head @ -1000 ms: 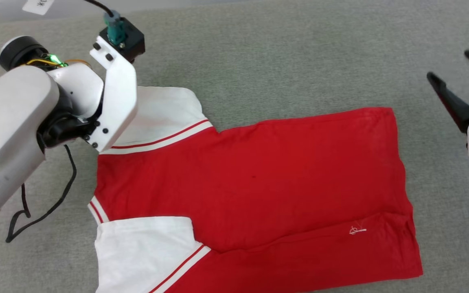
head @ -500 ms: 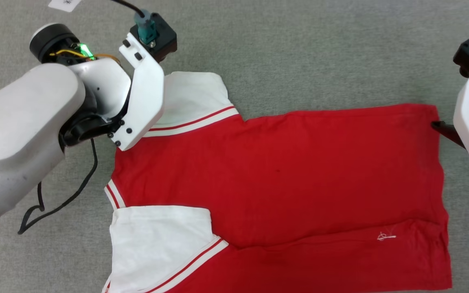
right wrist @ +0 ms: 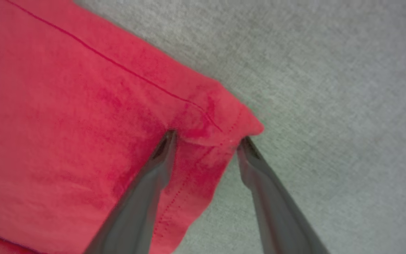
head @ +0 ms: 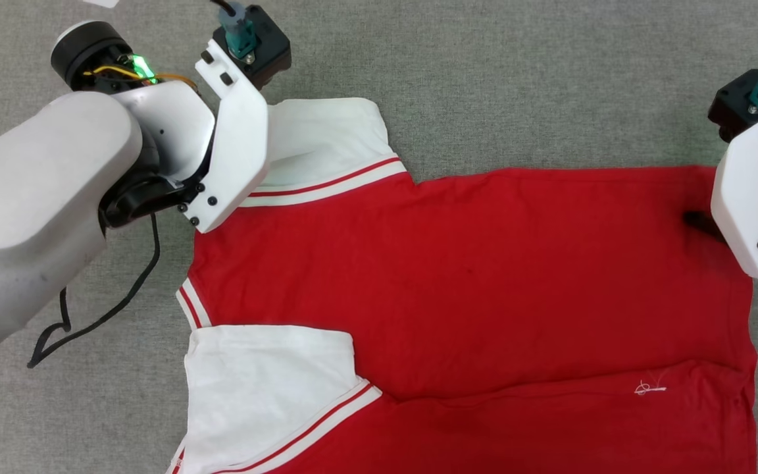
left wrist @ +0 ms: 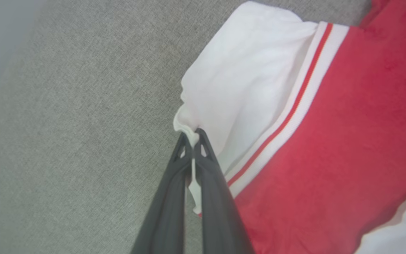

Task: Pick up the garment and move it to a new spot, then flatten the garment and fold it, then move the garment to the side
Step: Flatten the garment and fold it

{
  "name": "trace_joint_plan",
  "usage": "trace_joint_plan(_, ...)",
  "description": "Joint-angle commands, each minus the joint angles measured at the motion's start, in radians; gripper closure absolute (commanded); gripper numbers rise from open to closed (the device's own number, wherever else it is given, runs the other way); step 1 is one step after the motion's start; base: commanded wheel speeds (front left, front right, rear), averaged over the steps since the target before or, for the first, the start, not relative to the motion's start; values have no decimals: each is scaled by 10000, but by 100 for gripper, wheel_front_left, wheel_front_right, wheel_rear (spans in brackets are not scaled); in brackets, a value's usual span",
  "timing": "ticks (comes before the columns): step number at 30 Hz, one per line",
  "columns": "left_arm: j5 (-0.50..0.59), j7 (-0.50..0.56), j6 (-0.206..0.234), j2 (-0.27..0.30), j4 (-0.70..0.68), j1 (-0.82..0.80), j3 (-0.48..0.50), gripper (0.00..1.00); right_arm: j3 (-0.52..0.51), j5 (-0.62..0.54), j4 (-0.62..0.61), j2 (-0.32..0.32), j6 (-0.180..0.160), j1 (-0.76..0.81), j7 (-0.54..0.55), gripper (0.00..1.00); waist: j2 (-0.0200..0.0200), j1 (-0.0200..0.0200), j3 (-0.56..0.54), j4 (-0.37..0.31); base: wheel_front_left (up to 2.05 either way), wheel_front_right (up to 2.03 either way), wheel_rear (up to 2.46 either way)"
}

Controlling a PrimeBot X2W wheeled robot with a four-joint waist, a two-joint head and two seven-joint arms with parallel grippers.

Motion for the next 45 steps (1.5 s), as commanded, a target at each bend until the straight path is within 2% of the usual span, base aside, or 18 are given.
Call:
trace_joint_plan(1,-59,-86,0,-15,78,-109,-53,100,513,165,259,317,25,352,-150,100,0,0,-62,-43,0,0,0)
trace_joint_plan(6,-137,-379,0,-82,320,123,-144,100,596,168,376,188,13,-34,-1239,100,0,0,-533,-168,0,0,0)
trace_joint_plan(13,-313,-860,0,-15,329,714,-198,100,1201,371,192,-165,13,227,-2854,100,0,0,-1672,-253,0,0,0)
trace_joint_plan(23,-584,-1130,12,804,-655,2044,-223,100,1571,714,-42,-851,13,1202,-4593,100,0,0,-3074,-226,0,0,0)
trace_joint_plan(29,-726,-1070,288,1423,-1613,3164,-235,100,1646,732,-131,-1088,13,2072,-5334,100,0,0,-3742,-135,0,0,0)
trace_joint_plan(36,-956,-1050,826,2102,-2712,4898,-244,100,1509,883,-336,-1244,13,3530,-5948,100,0,0,-4265,-12,0,0,0)
trace_joint_plan(45,-1174,-1487,1337,2119,-2739,6865,-246,100,1308,749,4,-829,13,5021,-6198,100,0,0,-3969,-43,0,0,0)
